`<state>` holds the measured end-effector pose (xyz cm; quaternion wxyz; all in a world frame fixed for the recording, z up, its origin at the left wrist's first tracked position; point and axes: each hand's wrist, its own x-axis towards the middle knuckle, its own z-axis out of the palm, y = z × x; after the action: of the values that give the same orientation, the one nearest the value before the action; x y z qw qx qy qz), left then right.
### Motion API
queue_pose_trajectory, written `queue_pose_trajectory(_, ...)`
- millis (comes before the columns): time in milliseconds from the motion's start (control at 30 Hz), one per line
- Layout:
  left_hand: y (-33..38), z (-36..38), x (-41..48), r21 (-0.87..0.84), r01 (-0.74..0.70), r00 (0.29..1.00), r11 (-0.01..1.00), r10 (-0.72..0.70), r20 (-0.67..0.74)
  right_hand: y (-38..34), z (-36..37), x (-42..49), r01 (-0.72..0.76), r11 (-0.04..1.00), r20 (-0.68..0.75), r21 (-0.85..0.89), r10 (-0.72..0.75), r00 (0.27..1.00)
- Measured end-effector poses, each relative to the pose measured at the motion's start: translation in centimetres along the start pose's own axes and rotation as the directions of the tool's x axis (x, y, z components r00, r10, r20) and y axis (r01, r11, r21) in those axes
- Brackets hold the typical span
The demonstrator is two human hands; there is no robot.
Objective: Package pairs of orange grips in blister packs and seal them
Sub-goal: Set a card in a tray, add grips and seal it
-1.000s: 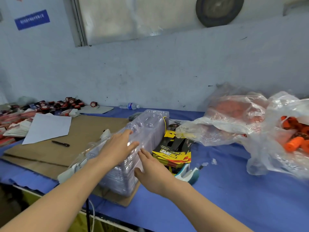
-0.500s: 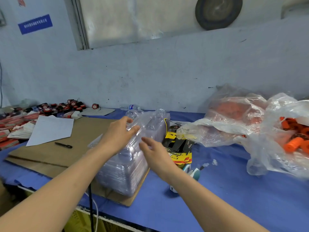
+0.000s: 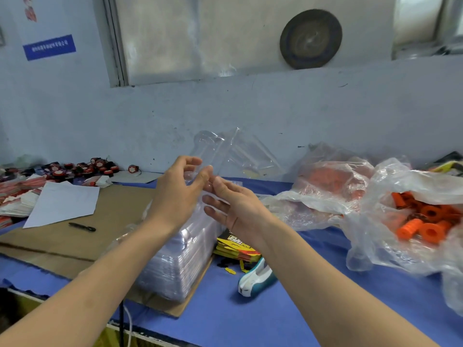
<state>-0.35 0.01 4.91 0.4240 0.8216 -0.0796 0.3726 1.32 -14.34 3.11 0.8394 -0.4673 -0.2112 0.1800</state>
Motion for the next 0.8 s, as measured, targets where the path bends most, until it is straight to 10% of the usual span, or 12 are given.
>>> queue_pose_trajectory(800,-9.6,1.2,-0.9,0.331,0.187,0.938,0.925,-0.268,0.220,10.6,-0.6,2.9,-0.165,0.941,-0.244,0.297,0.242,0.939)
